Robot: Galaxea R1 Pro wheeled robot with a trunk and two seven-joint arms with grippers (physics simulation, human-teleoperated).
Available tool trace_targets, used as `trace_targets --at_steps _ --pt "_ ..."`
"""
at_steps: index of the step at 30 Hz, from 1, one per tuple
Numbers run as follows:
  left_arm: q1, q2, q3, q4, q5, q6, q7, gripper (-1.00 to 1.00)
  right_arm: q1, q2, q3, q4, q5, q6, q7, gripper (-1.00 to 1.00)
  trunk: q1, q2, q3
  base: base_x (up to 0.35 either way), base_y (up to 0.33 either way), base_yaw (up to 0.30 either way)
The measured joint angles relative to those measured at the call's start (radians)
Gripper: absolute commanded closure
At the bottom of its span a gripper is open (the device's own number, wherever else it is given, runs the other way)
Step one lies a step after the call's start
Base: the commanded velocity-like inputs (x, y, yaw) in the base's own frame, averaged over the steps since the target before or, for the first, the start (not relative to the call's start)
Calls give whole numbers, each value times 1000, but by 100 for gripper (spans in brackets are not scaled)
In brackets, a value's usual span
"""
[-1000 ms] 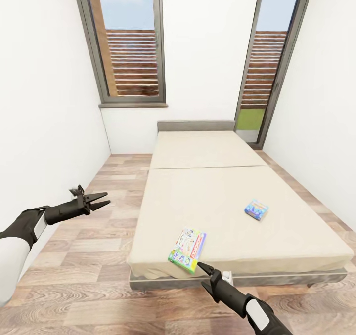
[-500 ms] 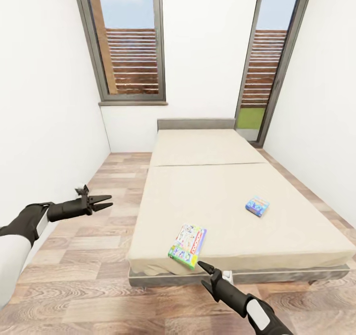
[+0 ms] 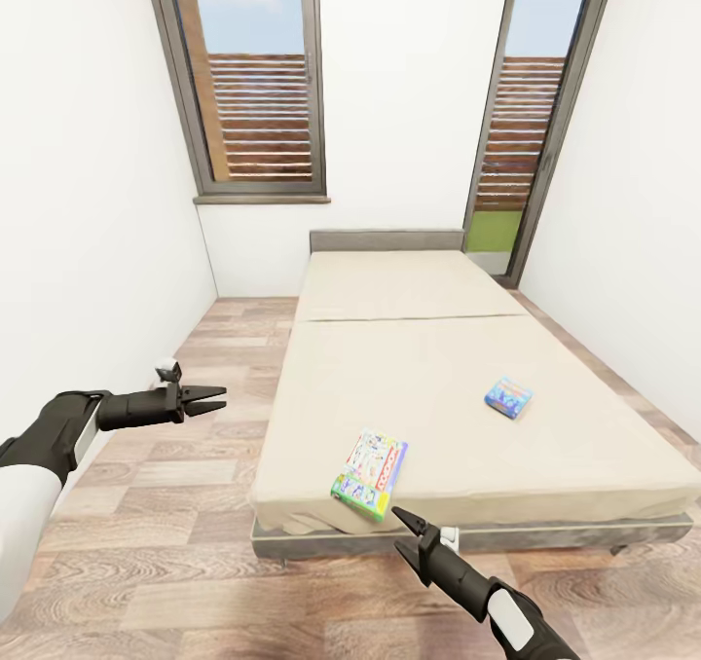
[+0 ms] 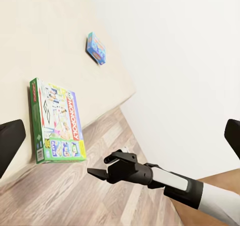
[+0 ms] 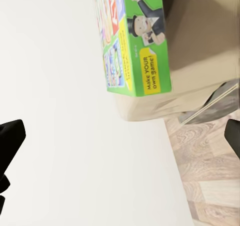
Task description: Put all the toys in the child's room - the three board games (two on the bed and one on the table), the two jigsaw puzzles on the table, and the tennis ball on the table - inside the toy box on the table in the child's room.
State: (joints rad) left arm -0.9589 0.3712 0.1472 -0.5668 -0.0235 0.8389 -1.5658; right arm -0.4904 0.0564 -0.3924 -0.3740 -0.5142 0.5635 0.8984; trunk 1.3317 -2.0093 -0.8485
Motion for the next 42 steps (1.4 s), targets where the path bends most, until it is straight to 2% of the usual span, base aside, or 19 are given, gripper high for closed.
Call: trace_targets --at_steps 21,31,42 --pt "1 1 -1 -2 0 0 0 -100 0 1 0 0 1 -2 2 -100 81 -147 -66 0 0 0" --pt "1 1 -1 -2 1 0 0 -100 0 3 0 0 1 -1 2 -100 81 -147 -66 15 2 0" --pt "1 1 -1 -2 1 -2 0 -100 0 2 0 0 1 -2 2 -100 80 -147 -66 157 38 0"
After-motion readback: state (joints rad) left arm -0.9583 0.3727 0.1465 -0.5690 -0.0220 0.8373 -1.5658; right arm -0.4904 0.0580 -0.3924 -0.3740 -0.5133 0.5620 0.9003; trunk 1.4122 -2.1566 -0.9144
